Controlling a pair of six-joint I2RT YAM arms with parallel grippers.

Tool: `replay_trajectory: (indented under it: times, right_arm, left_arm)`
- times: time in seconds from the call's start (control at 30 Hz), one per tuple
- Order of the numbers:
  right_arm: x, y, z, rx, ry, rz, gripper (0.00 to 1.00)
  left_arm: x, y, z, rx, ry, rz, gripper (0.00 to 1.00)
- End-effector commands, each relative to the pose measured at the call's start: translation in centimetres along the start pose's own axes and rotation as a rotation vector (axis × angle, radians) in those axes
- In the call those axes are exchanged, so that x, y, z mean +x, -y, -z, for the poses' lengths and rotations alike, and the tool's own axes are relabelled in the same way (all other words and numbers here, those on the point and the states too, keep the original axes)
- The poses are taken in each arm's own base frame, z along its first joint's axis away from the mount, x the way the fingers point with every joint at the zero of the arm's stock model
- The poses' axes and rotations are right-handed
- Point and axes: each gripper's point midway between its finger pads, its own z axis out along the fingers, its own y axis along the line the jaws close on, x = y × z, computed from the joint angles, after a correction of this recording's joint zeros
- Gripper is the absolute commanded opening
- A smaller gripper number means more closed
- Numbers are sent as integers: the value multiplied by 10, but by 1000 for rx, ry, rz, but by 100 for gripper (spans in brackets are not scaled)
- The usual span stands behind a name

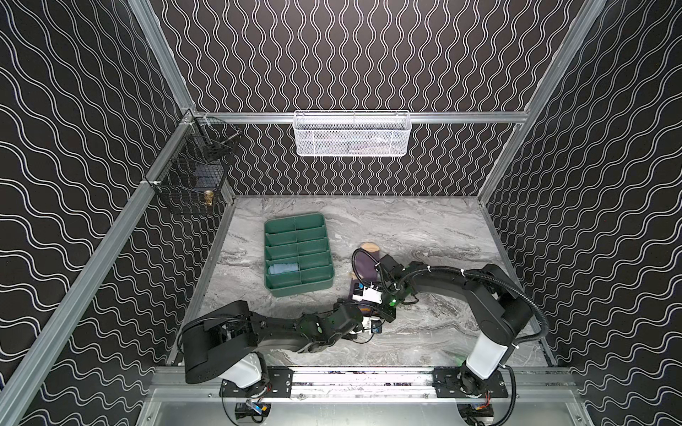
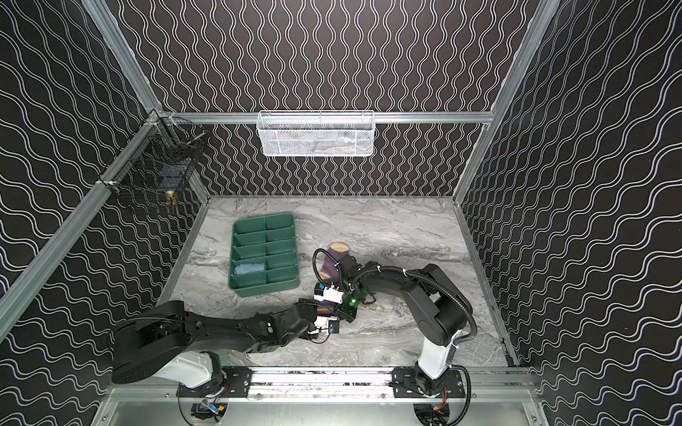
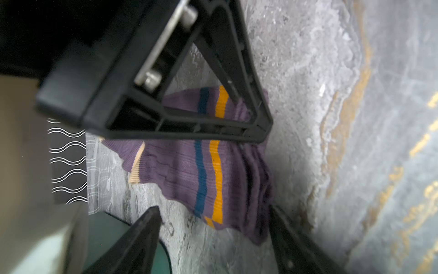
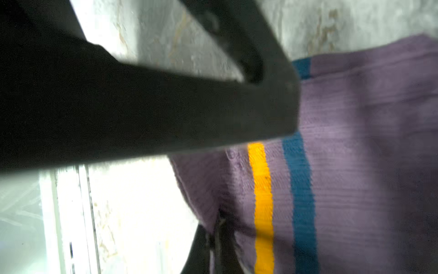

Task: Roll the socks

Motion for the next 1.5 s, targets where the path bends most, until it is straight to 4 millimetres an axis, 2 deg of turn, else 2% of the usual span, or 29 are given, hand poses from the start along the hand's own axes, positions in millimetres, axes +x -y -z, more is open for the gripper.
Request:
replay_trajectory:
  times: [0.0,0.43,0.73,0.97,1.17,1.47]
  right_arm:
    - [23,-1,1,19,-95,-38,0]
    - [14,-4,9,-3,-48,-40,0]
    - [4,-18,15,-55,23,-52,0]
    - [2,-19,14,-64,30,-57,0]
    - [2,-17,13,-62,30,-62,0]
    - [6,-16,10,-62,15,-74,0]
  left_arm:
    - [7,11,-1,48,-28,-27,75]
    - [-2,28,22,143,8,-80,80]
    - [-5,21,4,75,-10,-69,81]
    - [-5,21,-1,64,-18,-61,79]
    - [-6,20,-1,65,-21,-46,70]
    - [-6,20,-4,62,-32,-30,48]
